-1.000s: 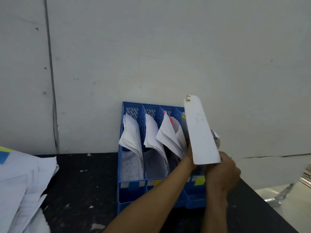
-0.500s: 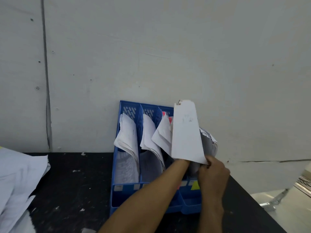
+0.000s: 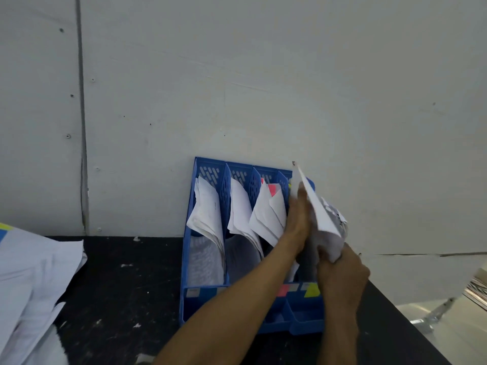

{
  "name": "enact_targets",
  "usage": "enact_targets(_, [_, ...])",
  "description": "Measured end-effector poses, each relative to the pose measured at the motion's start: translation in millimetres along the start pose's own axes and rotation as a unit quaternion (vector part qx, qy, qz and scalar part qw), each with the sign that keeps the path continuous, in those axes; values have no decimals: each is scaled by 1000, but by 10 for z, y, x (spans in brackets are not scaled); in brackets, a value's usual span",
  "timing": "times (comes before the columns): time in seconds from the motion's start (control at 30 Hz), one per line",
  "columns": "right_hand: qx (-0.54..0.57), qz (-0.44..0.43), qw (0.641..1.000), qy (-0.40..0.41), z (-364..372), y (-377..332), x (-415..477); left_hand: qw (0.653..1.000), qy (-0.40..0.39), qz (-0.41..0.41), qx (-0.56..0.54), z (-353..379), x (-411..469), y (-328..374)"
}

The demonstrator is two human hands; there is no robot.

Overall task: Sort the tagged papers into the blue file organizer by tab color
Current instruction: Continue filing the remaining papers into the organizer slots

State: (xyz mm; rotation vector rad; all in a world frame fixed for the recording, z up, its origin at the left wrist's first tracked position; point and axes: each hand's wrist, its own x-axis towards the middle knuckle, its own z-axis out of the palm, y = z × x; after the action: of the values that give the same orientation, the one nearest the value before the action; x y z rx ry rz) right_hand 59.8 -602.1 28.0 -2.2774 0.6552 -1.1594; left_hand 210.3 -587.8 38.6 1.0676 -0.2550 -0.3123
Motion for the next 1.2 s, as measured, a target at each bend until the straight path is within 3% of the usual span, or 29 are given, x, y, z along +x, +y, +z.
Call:
enact_targets(0.1, [59,8,998,-25,223,-65,-106,1000,-4,23,19,-17,-201,124])
enact_targets(0.23, [-54,60,984,-157,366,-9,-146,1000,11,17,2,-73,-80,128])
enact_targets(0.43, [-117,91,979,-141,270,36,-118,999,-13,17,-28,-2,-416,343])
enact_targets(0.53, [-149,94,970,-166,309,57,-159,999,8,43,25,48,-490,358])
enact_targets(0.73, [2,34,999,-10,327,-44,-126,996,40,-31,69,41,-434,306])
enact_targets(0.87, [-36,62,990,-121,401,102,-143,994,84,-70,13,53,-452,337])
enact_targets(1.0, [75,-3,996,-42,267,86,-85,986,139,-53,-80,124,-438,398])
enact_targets(1.2, [223,29,968,-110,85,90,-56,982,143,-112,-56,248,-518,431])
